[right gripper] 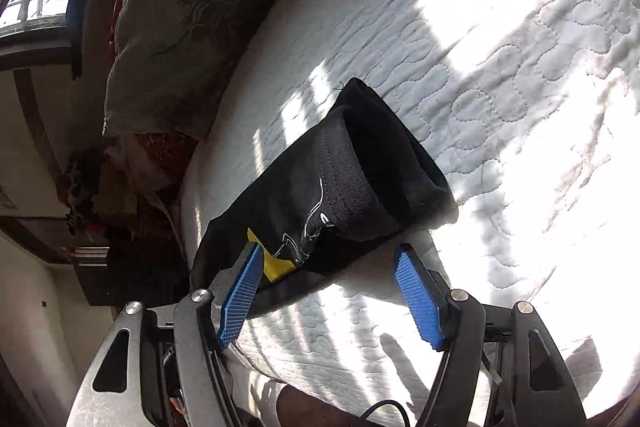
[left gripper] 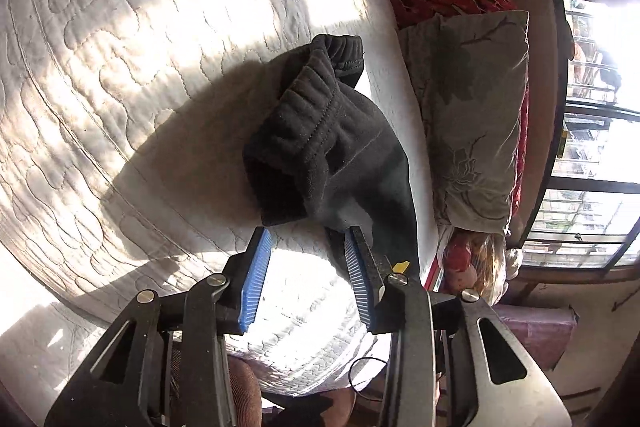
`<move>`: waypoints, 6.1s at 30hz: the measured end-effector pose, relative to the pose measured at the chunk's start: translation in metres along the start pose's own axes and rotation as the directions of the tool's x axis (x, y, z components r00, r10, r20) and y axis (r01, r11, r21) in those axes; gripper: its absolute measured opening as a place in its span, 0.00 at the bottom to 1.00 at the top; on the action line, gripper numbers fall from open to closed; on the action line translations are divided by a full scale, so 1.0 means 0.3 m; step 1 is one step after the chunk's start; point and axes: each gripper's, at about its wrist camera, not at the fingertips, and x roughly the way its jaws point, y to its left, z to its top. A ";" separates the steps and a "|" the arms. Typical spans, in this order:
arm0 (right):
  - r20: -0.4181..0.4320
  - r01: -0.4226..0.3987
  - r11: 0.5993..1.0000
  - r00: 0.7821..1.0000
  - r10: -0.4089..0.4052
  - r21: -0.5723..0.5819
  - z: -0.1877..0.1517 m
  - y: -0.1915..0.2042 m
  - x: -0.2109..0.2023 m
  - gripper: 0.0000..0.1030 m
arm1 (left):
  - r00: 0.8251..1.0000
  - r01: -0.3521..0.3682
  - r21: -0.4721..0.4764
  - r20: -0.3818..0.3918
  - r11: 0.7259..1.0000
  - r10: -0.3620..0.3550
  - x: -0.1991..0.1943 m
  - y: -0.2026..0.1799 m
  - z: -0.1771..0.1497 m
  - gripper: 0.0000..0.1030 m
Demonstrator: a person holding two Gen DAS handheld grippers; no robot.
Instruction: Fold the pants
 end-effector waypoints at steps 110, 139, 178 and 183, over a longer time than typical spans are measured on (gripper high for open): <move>0.092 -0.145 0.988 0.984 0.149 -0.052 0.047 -0.004 0.092 0.13 | 0.987 -0.154 0.261 0.007 0.953 0.158 0.111 -0.205 0.145 0.02; 0.104 -0.122 0.990 0.986 0.129 -0.072 0.122 0.105 0.146 0.14 | 0.941 -0.328 0.608 0.142 0.723 0.307 0.247 -0.751 0.482 0.02; 0.150 -0.141 0.985 0.976 0.155 -0.103 0.144 0.125 0.009 0.16 | 0.974 -0.210 0.488 0.025 0.847 0.227 0.054 -0.316 0.300 0.02; 0.113 -0.199 0.966 0.969 0.219 -0.164 0.176 0.202 0.015 0.17 | 0.978 -0.207 0.477 0.070 0.854 0.198 0.012 -0.322 0.353 0.02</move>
